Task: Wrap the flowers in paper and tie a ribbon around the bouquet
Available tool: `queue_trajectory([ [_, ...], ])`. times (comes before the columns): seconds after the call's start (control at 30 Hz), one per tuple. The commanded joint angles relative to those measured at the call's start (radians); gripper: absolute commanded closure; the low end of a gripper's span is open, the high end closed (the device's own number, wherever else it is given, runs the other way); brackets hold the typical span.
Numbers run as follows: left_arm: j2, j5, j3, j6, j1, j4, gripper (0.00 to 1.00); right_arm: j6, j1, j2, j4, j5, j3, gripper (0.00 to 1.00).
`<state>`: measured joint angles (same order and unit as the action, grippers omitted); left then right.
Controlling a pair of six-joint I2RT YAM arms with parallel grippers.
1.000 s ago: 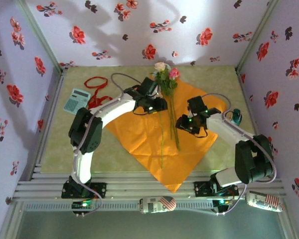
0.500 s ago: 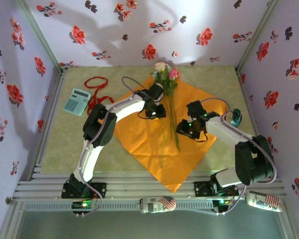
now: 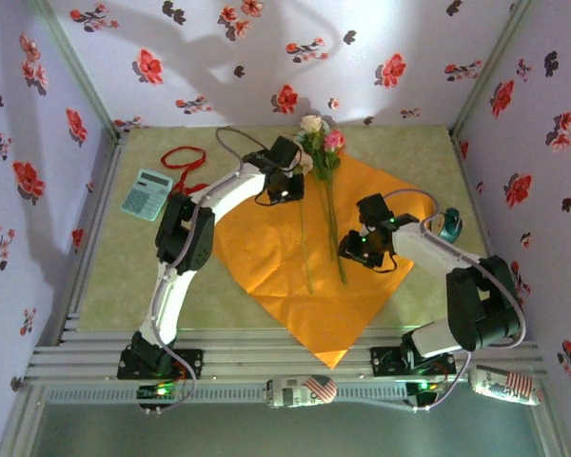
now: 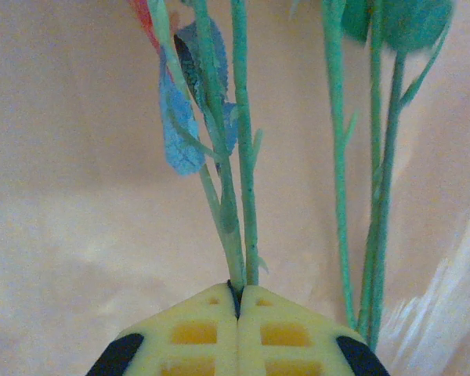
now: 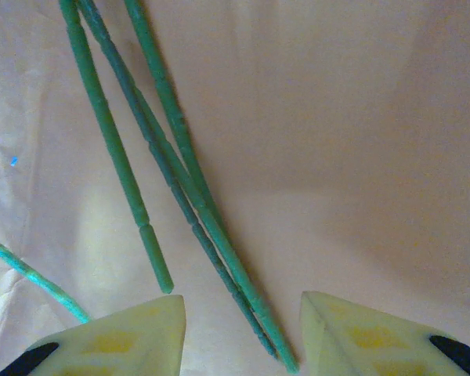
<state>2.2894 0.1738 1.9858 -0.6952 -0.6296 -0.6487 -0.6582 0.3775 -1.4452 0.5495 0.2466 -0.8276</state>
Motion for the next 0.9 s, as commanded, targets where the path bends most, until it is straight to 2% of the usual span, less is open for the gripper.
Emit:
queue_trajectory([
  [0.0,0.05,-0.023,0.083,0.047,0.005,-0.042,1.0,-0.011,-0.009,-0.028,-0.001,-0.015,-0.024,0.56],
  [0.2,0.111,-0.018,0.175,0.078,0.005,-0.076,1.0,-0.024,-0.021,-0.069,-0.04,0.002,-0.033,0.56],
  [0.4,0.159,0.01,0.192,0.071,0.005,-0.04,1.0,-0.024,-0.022,-0.103,-0.045,0.019,-0.041,0.56],
  [0.43,0.164,0.014,0.196,0.068,0.005,-0.037,0.91,-0.027,-0.022,-0.104,-0.044,0.021,-0.039,0.56],
  [0.47,0.168,0.015,0.21,0.064,0.005,-0.045,0.77,-0.029,-0.022,-0.1,-0.042,0.021,-0.037,0.56],
  [0.5,0.166,0.014,0.226,0.064,0.002,-0.063,0.69,-0.03,-0.022,-0.096,-0.037,0.021,-0.032,0.56],
  [0.63,0.05,-0.094,0.194,0.047,-0.021,-0.151,0.45,-0.027,-0.03,-0.058,0.019,-0.034,-0.016,0.56],
  [0.73,-0.101,-0.123,-0.009,-0.062,-0.021,-0.143,0.47,-0.031,-0.076,-0.041,-0.006,-0.031,0.014,0.56],
  [0.87,-0.197,0.009,-0.292,-0.203,-0.015,-0.008,0.6,-0.007,-0.125,-0.093,-0.016,-0.014,-0.026,0.57],
])
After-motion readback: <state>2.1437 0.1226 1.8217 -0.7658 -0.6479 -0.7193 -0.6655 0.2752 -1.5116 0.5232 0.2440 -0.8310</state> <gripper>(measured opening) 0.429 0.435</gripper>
